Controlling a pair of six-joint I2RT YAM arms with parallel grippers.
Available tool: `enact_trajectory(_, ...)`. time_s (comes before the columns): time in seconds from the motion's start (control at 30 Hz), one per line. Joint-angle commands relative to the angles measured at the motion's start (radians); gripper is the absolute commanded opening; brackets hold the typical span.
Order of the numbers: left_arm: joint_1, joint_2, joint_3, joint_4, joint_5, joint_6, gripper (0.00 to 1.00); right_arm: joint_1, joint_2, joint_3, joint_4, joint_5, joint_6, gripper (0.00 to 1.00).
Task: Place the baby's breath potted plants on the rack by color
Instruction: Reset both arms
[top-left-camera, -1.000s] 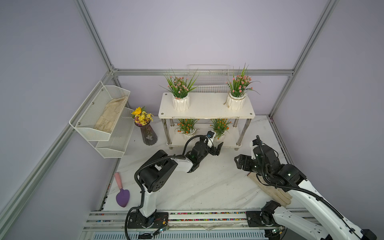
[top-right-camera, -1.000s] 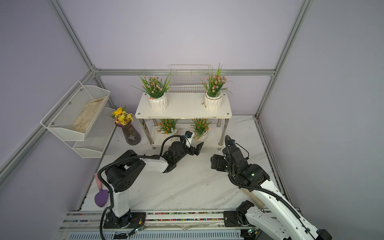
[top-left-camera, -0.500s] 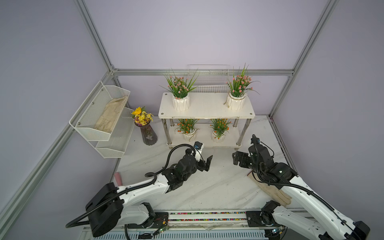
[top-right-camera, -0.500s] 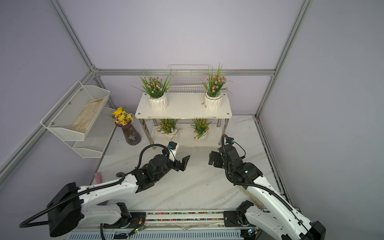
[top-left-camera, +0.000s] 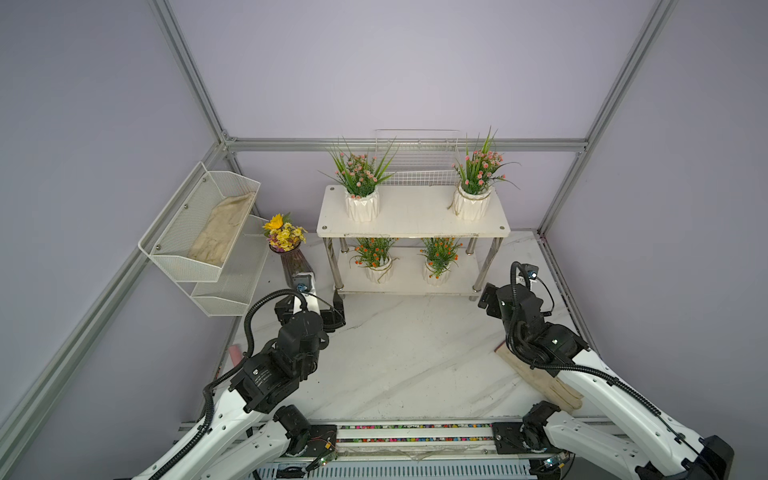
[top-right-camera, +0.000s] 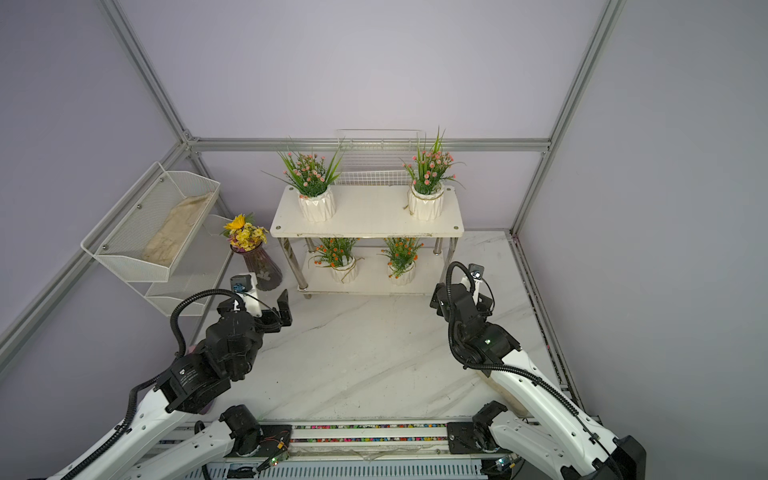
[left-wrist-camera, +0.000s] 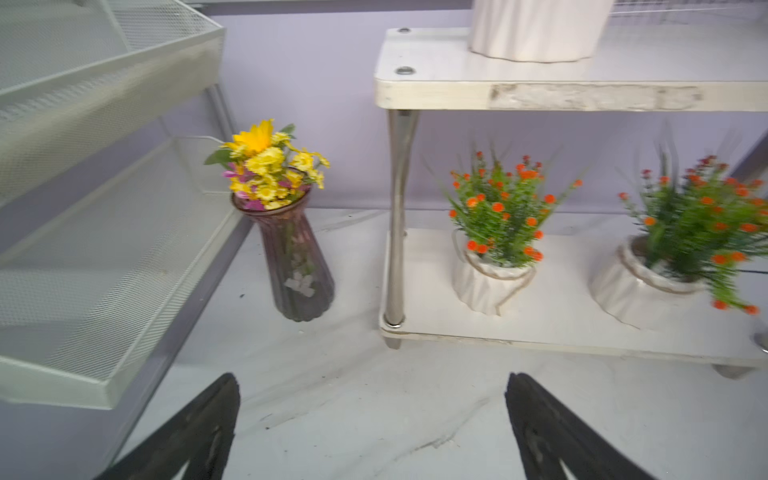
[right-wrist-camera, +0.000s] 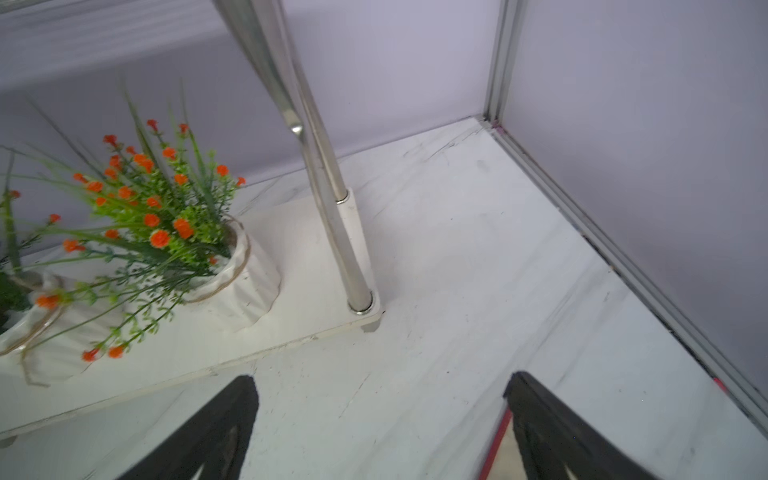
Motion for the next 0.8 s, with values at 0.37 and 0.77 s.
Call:
enact_trajectory(0.37, 0.644, 0.35, -0.295, 0.692, 0.495, 0.008, 1.0, -0.202, -0.087, -0.308, 0.53, 0.006, -0.259, 0.97)
enact_trajectory(0.77, 0.689, 0.654, -0.535, 1.373, 0.488, 0.123, 1.0, -0.346, 0.165, -0.436, 0.992, -0.162, -0.403, 0.97)
